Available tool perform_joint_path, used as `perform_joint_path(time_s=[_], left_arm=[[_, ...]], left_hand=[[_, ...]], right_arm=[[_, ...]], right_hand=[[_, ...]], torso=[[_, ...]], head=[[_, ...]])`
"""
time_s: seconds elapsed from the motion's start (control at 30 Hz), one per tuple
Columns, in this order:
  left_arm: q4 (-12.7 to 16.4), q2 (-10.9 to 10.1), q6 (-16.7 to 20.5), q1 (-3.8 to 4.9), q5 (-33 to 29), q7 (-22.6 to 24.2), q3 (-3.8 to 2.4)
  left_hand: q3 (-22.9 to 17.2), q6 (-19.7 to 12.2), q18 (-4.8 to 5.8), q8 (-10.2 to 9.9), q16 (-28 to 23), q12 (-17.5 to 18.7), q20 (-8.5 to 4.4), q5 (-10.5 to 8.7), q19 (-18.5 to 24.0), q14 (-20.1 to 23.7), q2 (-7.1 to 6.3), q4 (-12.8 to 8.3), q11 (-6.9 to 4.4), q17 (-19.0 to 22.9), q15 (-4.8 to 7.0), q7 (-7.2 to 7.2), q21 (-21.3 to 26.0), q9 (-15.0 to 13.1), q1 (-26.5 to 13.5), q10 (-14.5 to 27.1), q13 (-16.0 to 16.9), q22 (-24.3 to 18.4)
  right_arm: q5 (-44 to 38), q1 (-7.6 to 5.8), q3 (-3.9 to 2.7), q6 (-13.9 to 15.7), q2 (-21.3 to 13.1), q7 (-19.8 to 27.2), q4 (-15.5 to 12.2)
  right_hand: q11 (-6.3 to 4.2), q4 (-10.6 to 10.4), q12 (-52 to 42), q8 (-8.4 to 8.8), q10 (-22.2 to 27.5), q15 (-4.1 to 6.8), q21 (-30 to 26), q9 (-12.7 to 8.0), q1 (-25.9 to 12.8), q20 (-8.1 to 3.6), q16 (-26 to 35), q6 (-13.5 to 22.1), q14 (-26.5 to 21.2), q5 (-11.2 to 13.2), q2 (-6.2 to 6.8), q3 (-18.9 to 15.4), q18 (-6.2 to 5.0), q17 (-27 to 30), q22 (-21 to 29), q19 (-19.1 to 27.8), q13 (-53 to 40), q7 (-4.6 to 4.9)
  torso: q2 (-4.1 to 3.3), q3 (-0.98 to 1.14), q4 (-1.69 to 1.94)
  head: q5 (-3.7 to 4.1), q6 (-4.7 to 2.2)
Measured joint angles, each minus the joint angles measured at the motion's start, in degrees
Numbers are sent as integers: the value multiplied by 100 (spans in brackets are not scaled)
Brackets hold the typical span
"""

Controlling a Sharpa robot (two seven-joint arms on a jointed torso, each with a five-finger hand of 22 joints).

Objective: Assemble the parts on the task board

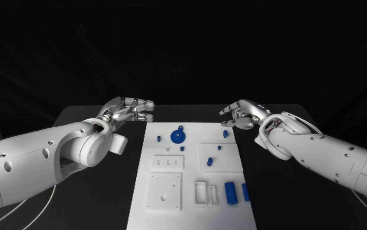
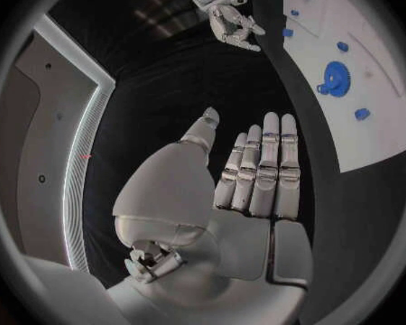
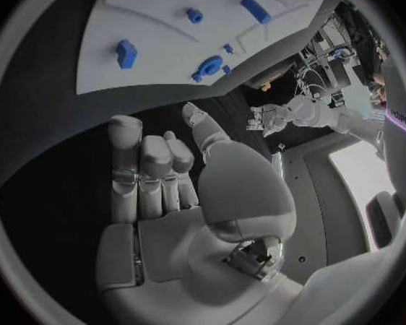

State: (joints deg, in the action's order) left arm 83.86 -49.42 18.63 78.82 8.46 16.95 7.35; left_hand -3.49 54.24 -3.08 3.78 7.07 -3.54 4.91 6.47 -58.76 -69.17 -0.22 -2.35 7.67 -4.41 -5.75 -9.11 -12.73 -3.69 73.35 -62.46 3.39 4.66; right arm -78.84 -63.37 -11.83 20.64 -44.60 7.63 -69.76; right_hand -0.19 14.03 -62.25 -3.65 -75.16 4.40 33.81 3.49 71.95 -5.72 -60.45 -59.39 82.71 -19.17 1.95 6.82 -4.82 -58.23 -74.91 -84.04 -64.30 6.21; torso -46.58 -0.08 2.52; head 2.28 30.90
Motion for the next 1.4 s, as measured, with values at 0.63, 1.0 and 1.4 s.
perform_joint_path(time_s=[0.63, 1.0, 1.4], left_arm=[[-42, -31, -85, -1, 1, -2, 1], [-56, -29, -92, -2, 1, -5, 2], [-40, -27, -96, -1, 2, -9, 2]], left_hand=[[0, 0, 0, 0, 0, 0, 0, 0, 0, 0, 0, 0, 0, 0, 0, 0, 0, 0, 0, 0, 0, 0], [0, 0, 0, 0, 0, 0, 0, 0, 0, 0, 0, 0, 0, 0, 0, 0, 0, 0, 0, 0, 0, 0], [-23, 0, 0, 0, 0, 0, 0, 0, 0, 0, 22, -23, 0, 0, 0, 0, 0, 0, 23, 0, 0, 0]], right_arm=[[313, 229, -2, -631, 9, 394, 766], [416, 295, -1, -700, 217, 507, 1117], [469, 354, -1, -710, 505, 552, 1484]], right_hand=[[18, -225, 40, 0, 126, -21, -123, -10, 175, 42, 0, 751, 20, 341, -21, -777, 0, -46, 0, 0, 56, 66], [18, -242, 40, 0, 125, -21, -122, -9, 205, 42, 0, 592, 20, 314, -51, -760, 0, -68, 0, 1, 47, 55], [18, -232, 40, 0, 125, -20, -122, -8, 135, 41, 0, 350, 20, 314, -120, -625, 0, -98, 0, 0, 24, 38]], torso=[[-16, 48, -40], [-13, 35, -38], [-13, 33, -37]], head=[[154, 30], [151, 69], [122, 90]])
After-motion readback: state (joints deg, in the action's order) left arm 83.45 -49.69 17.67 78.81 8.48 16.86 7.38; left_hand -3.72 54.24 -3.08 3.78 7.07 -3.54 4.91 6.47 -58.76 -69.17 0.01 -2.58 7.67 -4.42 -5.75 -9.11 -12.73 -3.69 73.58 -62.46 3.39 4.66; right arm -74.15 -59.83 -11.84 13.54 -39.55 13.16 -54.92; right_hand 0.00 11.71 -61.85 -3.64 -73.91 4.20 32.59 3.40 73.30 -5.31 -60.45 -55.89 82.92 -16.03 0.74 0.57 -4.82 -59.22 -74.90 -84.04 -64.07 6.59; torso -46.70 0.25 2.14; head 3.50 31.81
